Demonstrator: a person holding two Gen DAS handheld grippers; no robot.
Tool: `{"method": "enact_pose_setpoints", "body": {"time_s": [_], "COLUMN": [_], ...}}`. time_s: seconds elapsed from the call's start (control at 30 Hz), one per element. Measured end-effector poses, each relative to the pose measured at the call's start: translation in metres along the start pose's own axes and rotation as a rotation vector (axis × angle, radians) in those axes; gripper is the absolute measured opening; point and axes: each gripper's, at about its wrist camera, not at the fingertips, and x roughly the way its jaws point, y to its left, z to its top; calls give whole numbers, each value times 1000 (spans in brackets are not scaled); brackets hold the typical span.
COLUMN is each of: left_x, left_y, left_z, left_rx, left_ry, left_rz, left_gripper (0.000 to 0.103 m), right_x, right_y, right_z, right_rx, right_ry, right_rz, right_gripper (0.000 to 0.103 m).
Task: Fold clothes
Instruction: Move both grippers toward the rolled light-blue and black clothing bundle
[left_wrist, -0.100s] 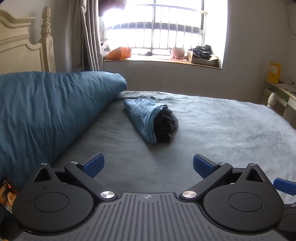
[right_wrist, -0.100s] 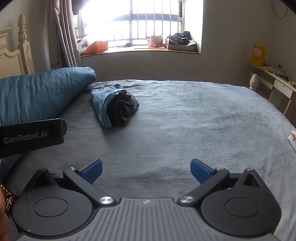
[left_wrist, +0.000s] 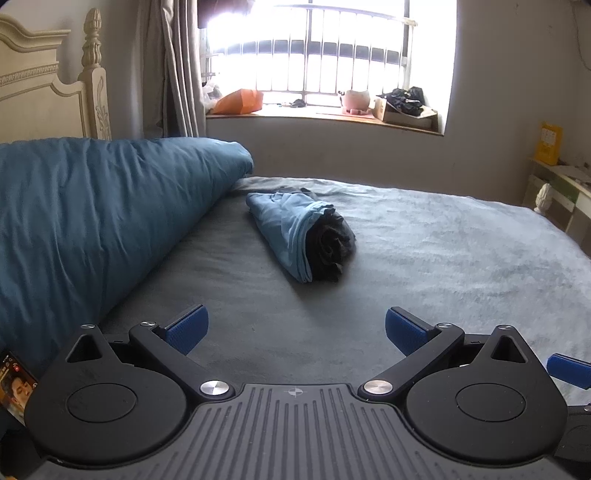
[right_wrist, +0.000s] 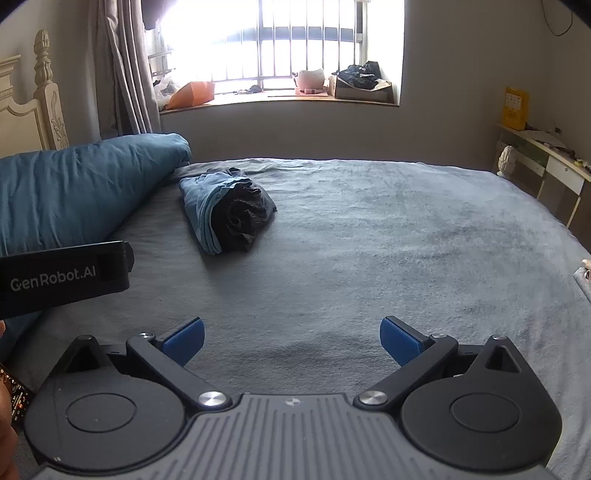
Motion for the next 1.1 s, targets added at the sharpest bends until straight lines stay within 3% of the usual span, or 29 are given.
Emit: {"method": "enact_pose_setpoints", "body": {"time_s": [0.13,0.7,1.1], "left_x": [12,9,10], "left_y": [-5,-1,1], "left_z": [-1,-2,-4], "left_rx": [8,-3,-4], "left_ry": [47,13,37], "left_rz": [5,15,16], "left_gripper": [103,103,103], "right_x": [2,4,1], "right_y": [-1,-4,-7], "right_z": [0,0,3], "right_rx": [-7,-26,-20], "right_ry": [6,10,7], "right_rz": [-14,-49,-61], "right_gripper": [103,103,103]}}
